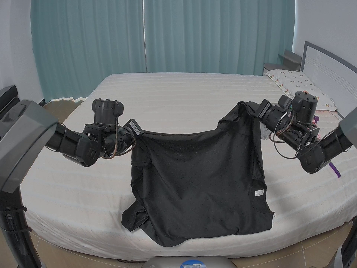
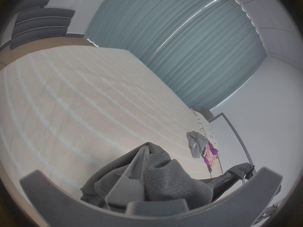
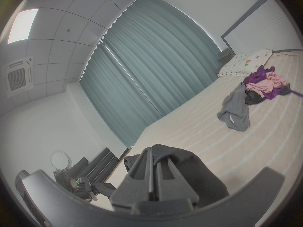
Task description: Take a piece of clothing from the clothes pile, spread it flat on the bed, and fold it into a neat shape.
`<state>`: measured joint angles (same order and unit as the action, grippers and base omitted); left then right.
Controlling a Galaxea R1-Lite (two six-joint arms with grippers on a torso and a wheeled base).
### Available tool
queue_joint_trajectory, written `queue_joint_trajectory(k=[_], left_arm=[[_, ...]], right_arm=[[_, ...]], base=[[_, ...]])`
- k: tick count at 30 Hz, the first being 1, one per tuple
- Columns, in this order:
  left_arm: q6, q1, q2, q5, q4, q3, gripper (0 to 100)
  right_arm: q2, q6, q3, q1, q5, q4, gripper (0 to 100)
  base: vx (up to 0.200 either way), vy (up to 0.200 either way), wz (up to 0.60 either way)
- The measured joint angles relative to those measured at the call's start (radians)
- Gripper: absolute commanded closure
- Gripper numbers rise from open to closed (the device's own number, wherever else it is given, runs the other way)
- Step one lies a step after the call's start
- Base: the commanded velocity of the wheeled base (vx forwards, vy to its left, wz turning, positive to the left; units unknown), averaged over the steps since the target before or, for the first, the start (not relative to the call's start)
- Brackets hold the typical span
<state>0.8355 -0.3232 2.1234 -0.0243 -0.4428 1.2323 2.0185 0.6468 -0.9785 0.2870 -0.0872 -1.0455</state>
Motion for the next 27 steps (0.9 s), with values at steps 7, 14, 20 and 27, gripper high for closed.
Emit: queue_joint_trajectory(k=[7, 14, 20, 27], left_arm=[[0.05, 0.001, 0.119, 0.0, -0.001, 0.066, 100], [0.076, 0.0, 0.237, 0.0, 0.001, 0.127, 0], [0.077, 0.003, 0.309, -0.009, 0.011, 0.14, 0], [0.147, 0.06, 0.323, -0.021, -0.001, 0.14, 0]], right_arm=[[0.141, -0.003, -0.021, -0.003, 0.036, -0.051, 100], [0.28, -0.003, -0.057, -0.005, 0.058, -0.06, 0], [0.37, -0.004, -0.065, -0.026, 0.062, -0.042, 0], [0.384, 0.025, -0.083, -0.11, 0.085, -0.057, 0]], base=[[0.0, 0.0, 0.0], [0.0, 0.0, 0.0], [0.0, 0.0, 0.0], [0.0, 0.0, 0.0]])
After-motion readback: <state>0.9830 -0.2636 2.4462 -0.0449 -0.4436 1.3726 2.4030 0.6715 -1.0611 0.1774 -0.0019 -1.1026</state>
